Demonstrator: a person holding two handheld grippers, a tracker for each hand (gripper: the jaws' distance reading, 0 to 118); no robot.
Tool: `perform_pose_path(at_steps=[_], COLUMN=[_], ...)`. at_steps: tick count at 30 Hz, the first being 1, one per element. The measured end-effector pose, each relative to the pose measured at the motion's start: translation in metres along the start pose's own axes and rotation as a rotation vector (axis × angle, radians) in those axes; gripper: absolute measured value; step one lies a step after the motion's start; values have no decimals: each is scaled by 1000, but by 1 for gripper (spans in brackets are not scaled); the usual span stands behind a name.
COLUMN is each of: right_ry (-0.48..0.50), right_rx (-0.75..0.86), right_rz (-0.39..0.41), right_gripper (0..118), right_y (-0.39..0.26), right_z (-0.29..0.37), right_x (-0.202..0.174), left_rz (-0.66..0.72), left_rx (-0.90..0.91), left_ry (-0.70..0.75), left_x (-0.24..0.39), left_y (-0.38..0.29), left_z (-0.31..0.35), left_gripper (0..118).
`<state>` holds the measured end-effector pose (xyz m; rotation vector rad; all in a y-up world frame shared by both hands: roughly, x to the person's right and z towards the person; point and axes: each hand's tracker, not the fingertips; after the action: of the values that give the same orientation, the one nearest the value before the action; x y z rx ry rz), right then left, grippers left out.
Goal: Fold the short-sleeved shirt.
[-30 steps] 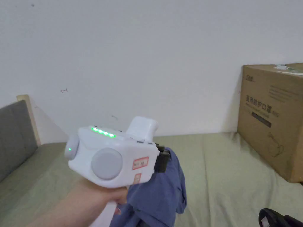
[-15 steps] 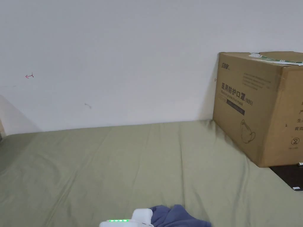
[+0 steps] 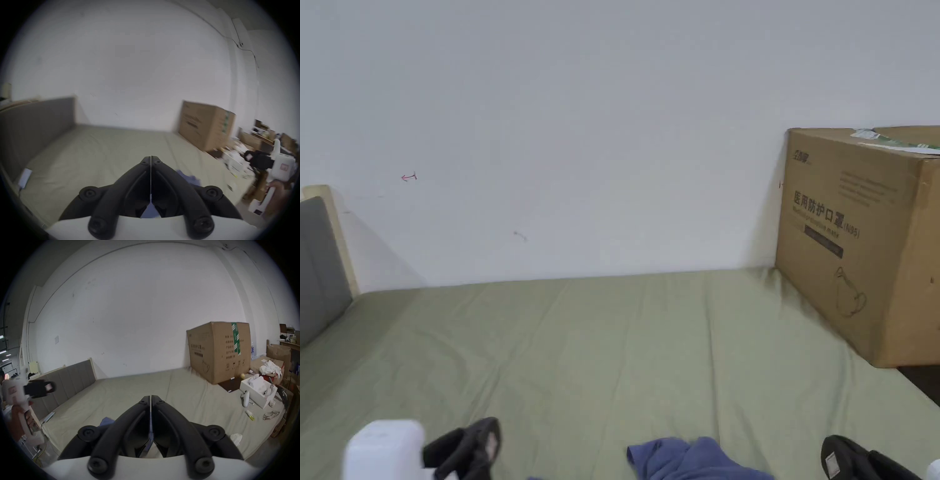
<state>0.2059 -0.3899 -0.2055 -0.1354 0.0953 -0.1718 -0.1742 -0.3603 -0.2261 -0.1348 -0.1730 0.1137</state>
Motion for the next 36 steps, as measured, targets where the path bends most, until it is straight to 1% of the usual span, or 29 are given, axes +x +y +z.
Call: perform_pose_path(at_steps=[1, 4, 6, 10, 12, 14, 15, 17, 19, 20, 21, 23, 24, 25, 26, 27, 28, 29, 30, 33, 34, 35, 36], right_ry=[-14, -46, -50, -41, -35, -23, -15, 9, 34, 41, 46, 55, 59, 63, 65, 63, 61, 59, 56, 46, 41, 37, 35], right_rx=[32, 88, 100, 103, 93, 71, 47, 6, -13, -18, -20, -24, -30, -39, -55, -71, -85, -102, -115, -155, -168, -176, -184], right_rz=[4, 11, 10, 24, 23, 14, 10, 2, 4, 12, 23, 38, 42, 44, 44, 42, 41, 40, 39, 40, 39, 37, 33], right_gripper=[2, 2, 2, 2, 2, 2, 2, 2, 2, 2, 2, 2, 2, 2, 2, 2, 2, 2, 2, 2, 2, 2, 2], right_y=[-2, -5, -5, -1, 0, 1, 3, 7, 9, 10, 9, 7, 5, 3, 1, -2, -4, -6, -7, -13, -15, -18, -20], right_z=[3, 11, 14, 13, 12, 11, 10, 7, 5, 3, 2, 0, -2, -3, -6, -8, -9, -12, -14, -22, -25, -27, -29], right_x=[-2, -6, -8, -12, -13, -14, -14, -14, -15, -15, -16, -18, -18, -18, -18, -18, -17, -16, -15, -12, -12, -11, -11], left_rz=[4, -7, -14, 12, -6, -28, -46, -41, 46, 87, 96, 97, 103, 114, 147, 163, 182, 197, 230, 235, 228, 211, 141], left_rx=[61, 145, 141, 94, 101, 85, -15, -332, -699, -789, -815, -880, -904, -921, -923, -935, -968, -992, -929, -1013, -1041, -1056, -1035], left_ry=[40, 178, 226, 220, 251, 220, 148, 45, -51, -118, -142, -49, -26, -4, -1, 6, 19, 36, 33, 61, 69, 51, 43], left_x=[-5, -10, -16, -18, -15, -20, -26, -43, -64, -75, -82, -92, -96, -101, -104, -107, -107, -108, -108, -108, -105, -102, -91], left_y=[-7, -26, -32, -39, -37, -21, -9, 11, 8, -5, -21, -53, -65, -78, -90, -101, -113, -124, -130, -161, -172, -176, -180], left_z=[18, 45, 52, 49, 49, 37, 21, -25, -77, -97, -112, -137, -147, -155, -161, -166, -173, -178, -180, -192, -196, -196, -191], left_gripper=[0, 0, 0, 0, 0, 0, 0, 0, 0, 0, 0, 0, 0, 3, 32, 73, 108, 116, 110, 111, 109, 101, 94])
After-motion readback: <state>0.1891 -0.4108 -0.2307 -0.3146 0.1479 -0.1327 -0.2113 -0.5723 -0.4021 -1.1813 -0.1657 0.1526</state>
